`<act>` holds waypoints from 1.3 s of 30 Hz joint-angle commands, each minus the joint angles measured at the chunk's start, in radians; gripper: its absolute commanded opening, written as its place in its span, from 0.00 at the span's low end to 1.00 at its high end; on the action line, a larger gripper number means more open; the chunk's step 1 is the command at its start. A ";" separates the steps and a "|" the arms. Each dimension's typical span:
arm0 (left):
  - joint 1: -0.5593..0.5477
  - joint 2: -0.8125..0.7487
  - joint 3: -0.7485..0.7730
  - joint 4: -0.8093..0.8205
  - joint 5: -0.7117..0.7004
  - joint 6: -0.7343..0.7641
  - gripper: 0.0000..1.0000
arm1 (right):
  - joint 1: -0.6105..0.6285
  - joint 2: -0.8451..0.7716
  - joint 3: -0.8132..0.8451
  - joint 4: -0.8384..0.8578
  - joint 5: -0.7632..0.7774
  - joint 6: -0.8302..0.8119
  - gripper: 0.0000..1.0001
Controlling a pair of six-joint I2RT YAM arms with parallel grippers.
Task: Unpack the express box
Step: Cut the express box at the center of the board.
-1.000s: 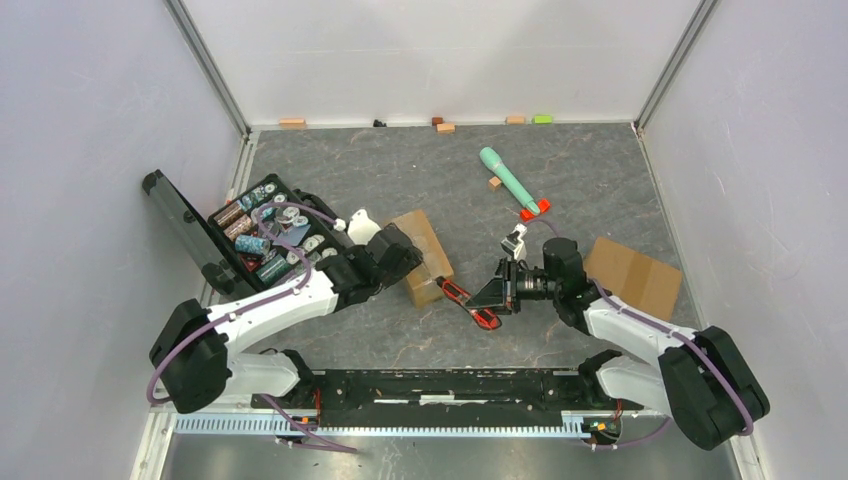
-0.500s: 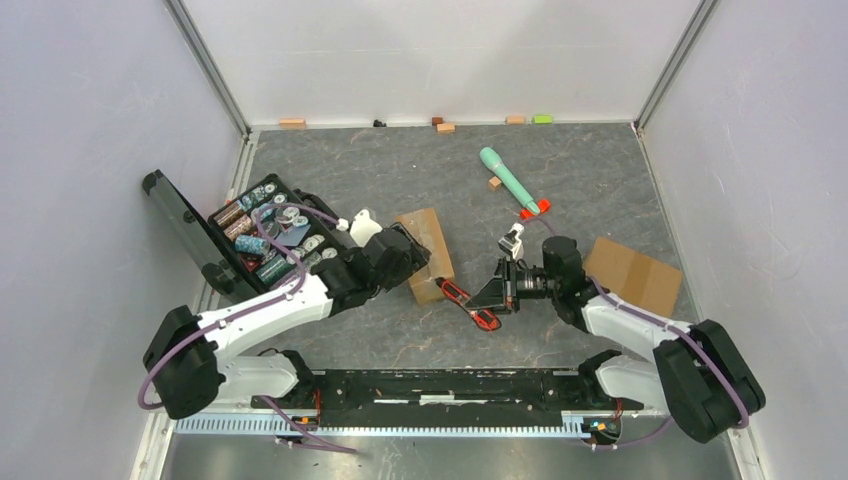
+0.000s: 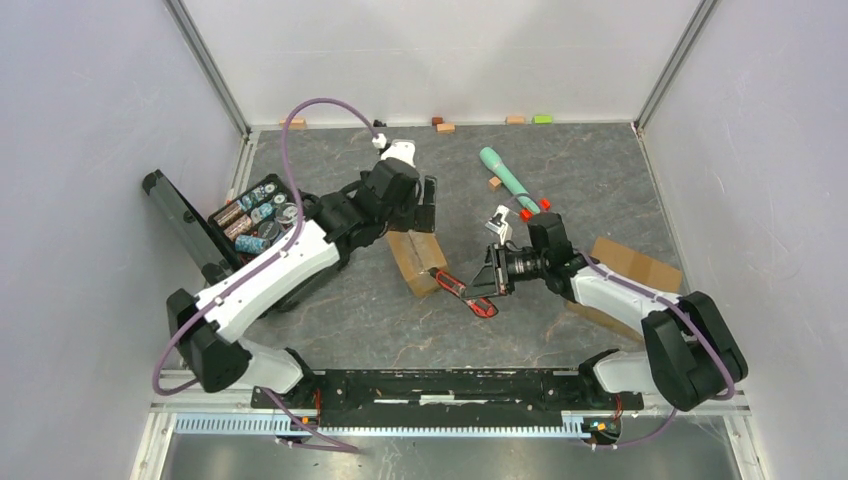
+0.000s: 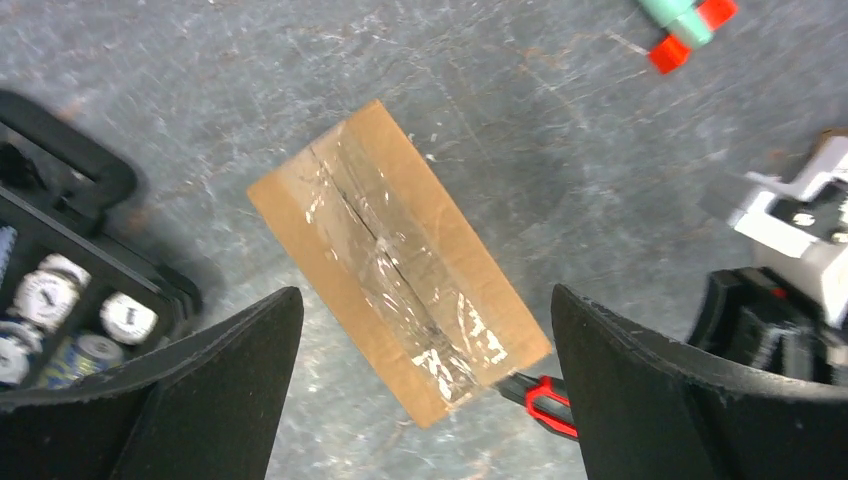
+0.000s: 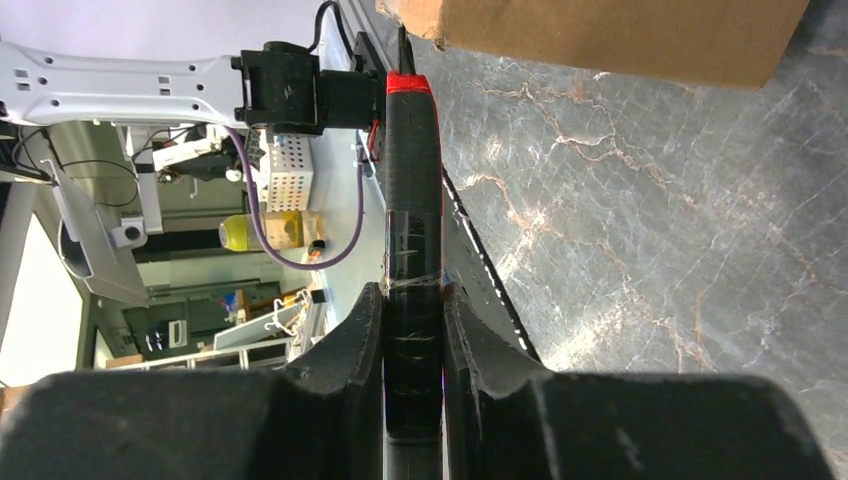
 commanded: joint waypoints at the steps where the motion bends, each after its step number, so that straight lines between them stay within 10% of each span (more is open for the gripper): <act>1: 0.043 0.114 0.109 -0.070 0.087 0.274 1.00 | -0.002 0.049 0.078 -0.101 0.043 -0.122 0.00; 12: 0.060 0.351 0.256 -0.182 0.125 0.342 0.96 | 0.000 0.171 0.192 -0.191 0.068 -0.184 0.00; 39: 0.240 0.278 -0.082 0.122 0.137 -0.072 0.79 | 0.060 -0.048 0.012 0.095 0.057 0.201 0.00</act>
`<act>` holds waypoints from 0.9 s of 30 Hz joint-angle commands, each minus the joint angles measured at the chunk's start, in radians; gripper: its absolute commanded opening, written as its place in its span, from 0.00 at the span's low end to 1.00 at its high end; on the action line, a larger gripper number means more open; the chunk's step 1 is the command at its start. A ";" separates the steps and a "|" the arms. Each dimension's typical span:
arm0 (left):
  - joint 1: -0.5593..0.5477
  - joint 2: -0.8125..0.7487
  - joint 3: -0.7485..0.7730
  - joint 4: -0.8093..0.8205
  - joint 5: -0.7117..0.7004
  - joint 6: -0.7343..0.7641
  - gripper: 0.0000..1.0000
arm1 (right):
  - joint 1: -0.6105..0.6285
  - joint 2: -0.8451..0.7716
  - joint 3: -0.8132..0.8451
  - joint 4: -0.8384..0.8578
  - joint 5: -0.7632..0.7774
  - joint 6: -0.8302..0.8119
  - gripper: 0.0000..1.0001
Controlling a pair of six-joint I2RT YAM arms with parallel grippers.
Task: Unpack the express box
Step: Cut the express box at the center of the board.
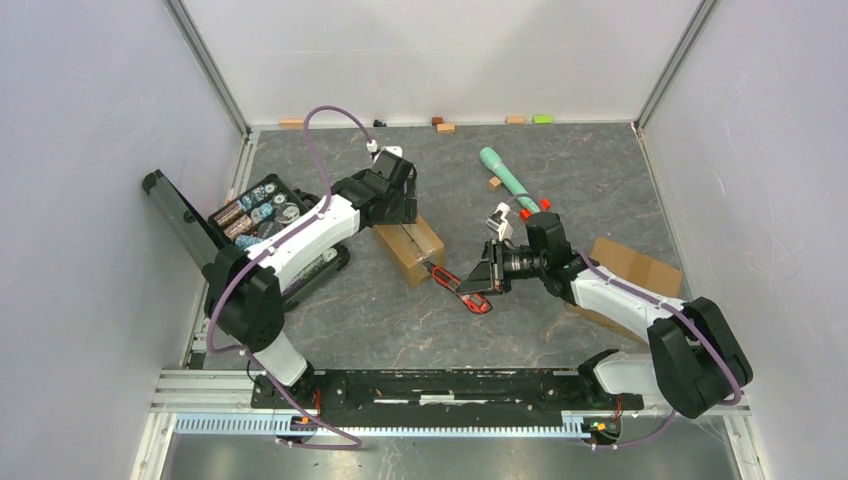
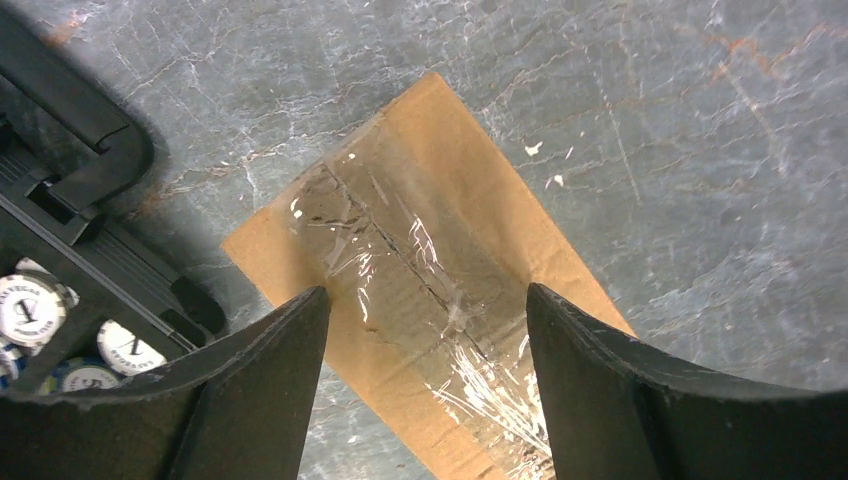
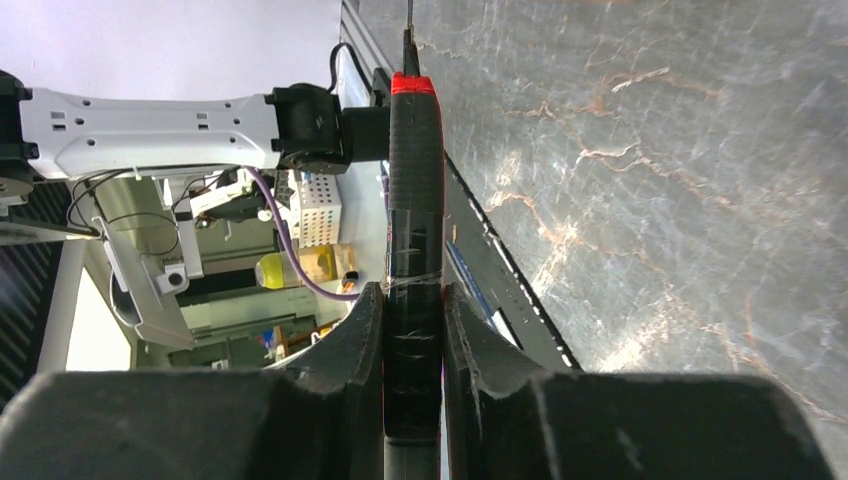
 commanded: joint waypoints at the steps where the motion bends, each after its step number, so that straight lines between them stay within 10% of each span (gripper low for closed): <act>1: 0.014 -0.007 -0.061 0.062 0.044 -0.156 0.79 | 0.036 -0.029 -0.034 0.099 -0.006 0.055 0.00; 14: 0.014 -0.099 -0.096 0.079 0.054 -0.189 0.83 | 0.037 -0.108 -0.193 0.341 0.088 0.286 0.00; 27: 0.155 -0.005 0.078 0.095 0.190 0.204 1.00 | 0.046 -0.116 -0.236 0.395 0.123 0.312 0.00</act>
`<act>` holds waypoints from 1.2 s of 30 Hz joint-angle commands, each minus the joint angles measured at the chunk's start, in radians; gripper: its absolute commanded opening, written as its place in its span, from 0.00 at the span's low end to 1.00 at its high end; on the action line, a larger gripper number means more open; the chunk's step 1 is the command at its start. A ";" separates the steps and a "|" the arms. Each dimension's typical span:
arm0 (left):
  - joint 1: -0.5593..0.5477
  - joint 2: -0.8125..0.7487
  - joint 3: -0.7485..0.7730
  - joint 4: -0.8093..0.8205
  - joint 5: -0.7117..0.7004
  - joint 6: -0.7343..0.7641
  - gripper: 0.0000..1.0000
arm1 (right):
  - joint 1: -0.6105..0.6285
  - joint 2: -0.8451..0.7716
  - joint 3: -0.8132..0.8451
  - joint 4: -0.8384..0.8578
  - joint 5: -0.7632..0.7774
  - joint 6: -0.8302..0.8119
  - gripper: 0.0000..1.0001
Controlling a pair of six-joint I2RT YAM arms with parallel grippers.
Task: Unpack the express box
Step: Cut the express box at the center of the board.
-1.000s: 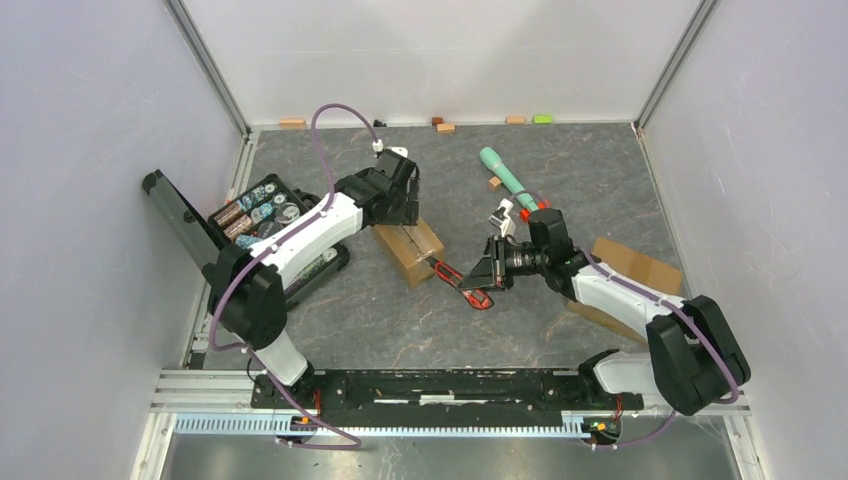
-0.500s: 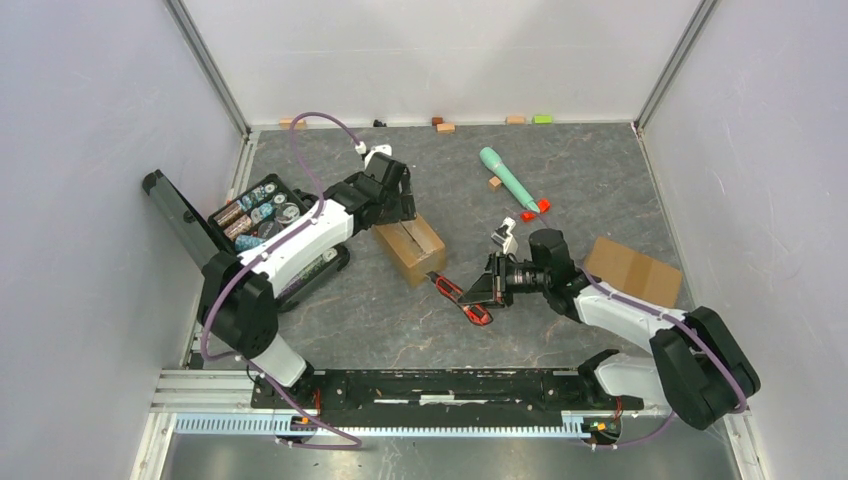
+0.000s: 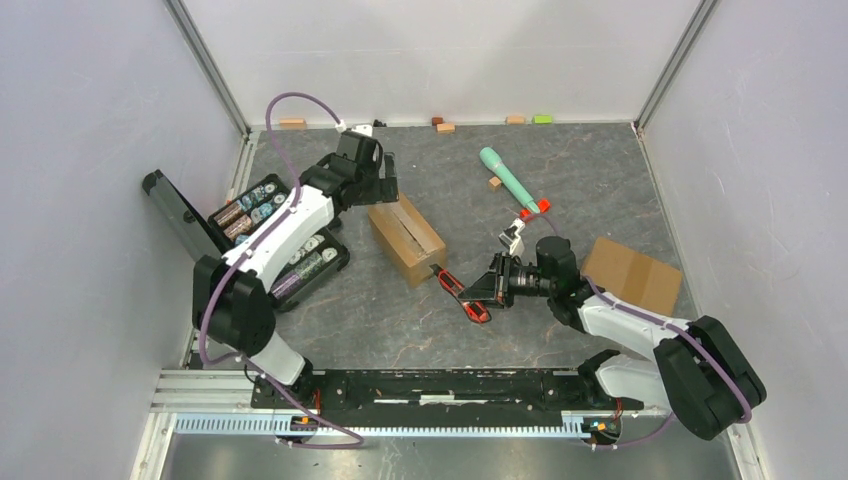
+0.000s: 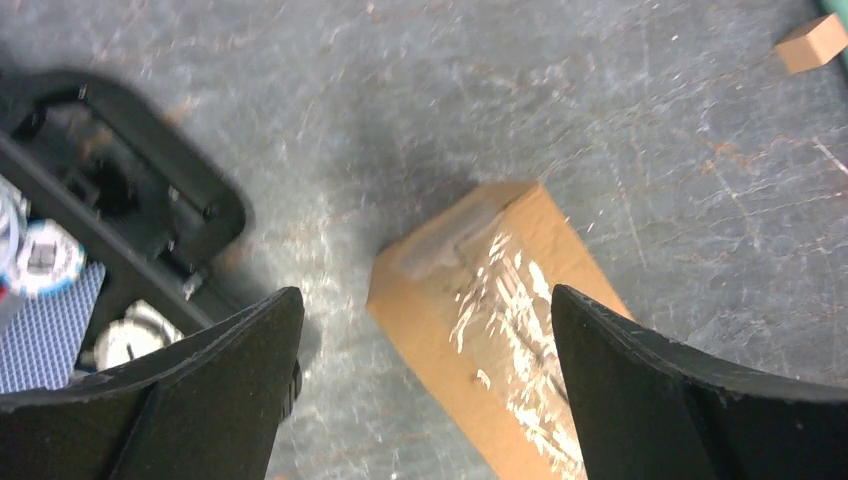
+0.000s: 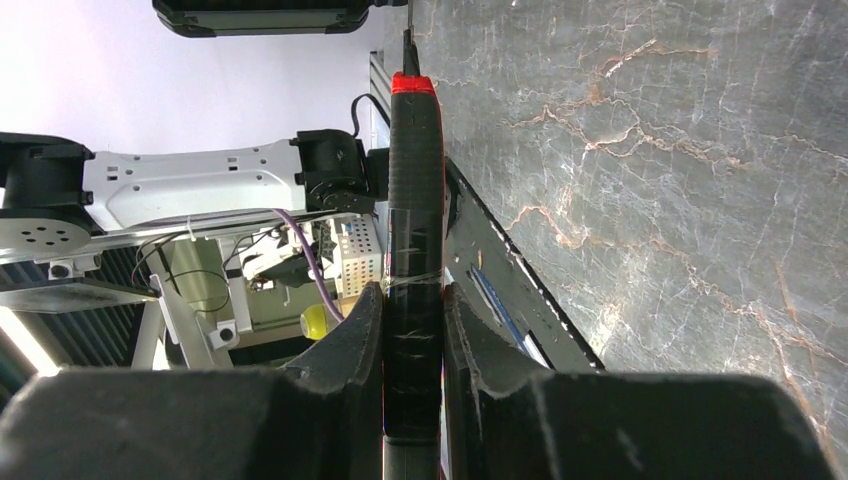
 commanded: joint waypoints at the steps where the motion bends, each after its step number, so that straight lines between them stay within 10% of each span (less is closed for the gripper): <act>1: 0.022 0.100 0.093 0.063 0.131 0.193 1.00 | 0.006 -0.008 -0.008 0.096 -0.001 0.029 0.00; 10: 0.054 0.146 -0.013 0.231 0.383 0.071 1.00 | 0.006 -0.022 -0.045 0.113 -0.016 0.030 0.00; 19: 0.037 -0.016 -0.245 0.275 0.258 -0.234 0.99 | -0.001 -0.123 -0.103 0.099 -0.028 0.053 0.00; 36: 0.013 -0.082 -0.310 0.263 0.190 -0.262 0.99 | -0.001 -0.185 -0.052 -0.040 0.038 0.022 0.00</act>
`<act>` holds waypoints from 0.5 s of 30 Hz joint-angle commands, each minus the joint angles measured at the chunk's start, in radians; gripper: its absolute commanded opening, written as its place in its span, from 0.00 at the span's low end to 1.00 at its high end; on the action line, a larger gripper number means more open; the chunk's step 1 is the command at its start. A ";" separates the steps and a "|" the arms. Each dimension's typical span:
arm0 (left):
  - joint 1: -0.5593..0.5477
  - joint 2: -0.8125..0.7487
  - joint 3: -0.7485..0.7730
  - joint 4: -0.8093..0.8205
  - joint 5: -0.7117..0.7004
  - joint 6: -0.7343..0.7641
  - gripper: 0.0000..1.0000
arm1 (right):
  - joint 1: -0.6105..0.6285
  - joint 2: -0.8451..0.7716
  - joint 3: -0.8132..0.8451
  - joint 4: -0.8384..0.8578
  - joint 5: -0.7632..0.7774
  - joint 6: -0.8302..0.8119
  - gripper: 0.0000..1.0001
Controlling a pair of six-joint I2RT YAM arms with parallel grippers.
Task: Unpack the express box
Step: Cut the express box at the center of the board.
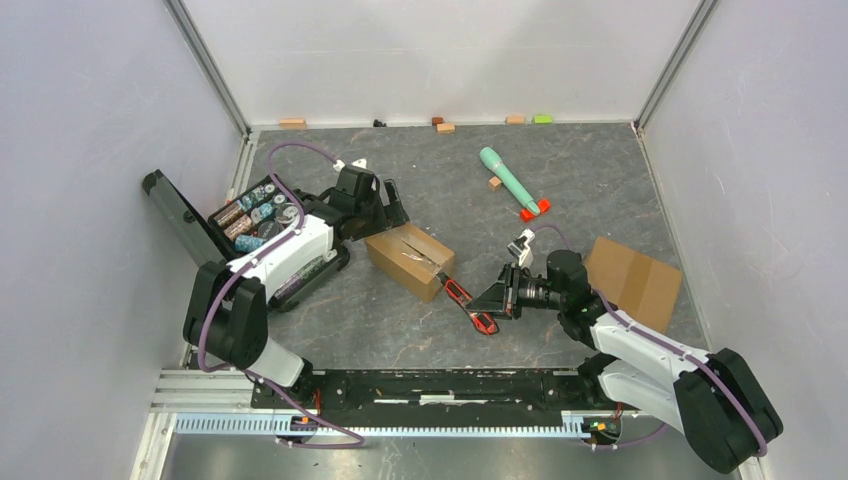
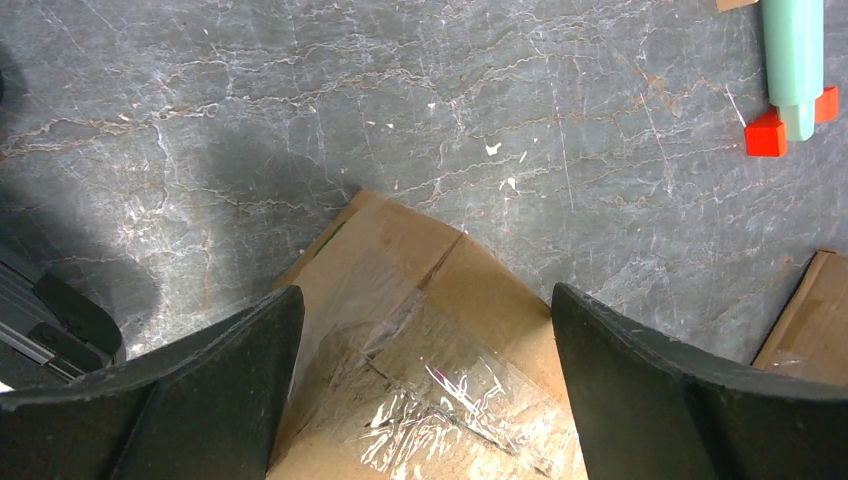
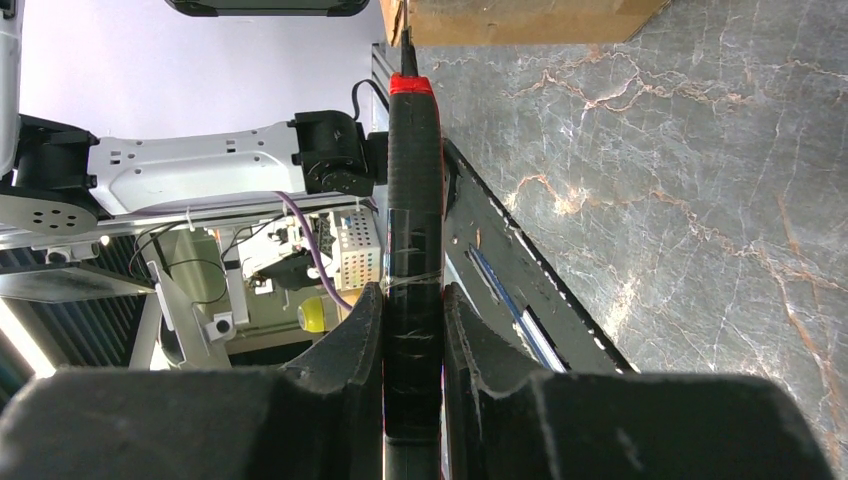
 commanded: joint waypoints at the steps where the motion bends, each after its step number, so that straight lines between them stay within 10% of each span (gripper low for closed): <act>1: -0.007 -0.026 -0.013 0.001 -0.026 -0.038 0.99 | -0.002 -0.014 0.049 0.001 0.026 0.003 0.00; 15: -0.023 -0.026 -0.027 0.021 -0.016 -0.049 0.98 | -0.002 0.005 0.054 0.004 0.046 0.009 0.00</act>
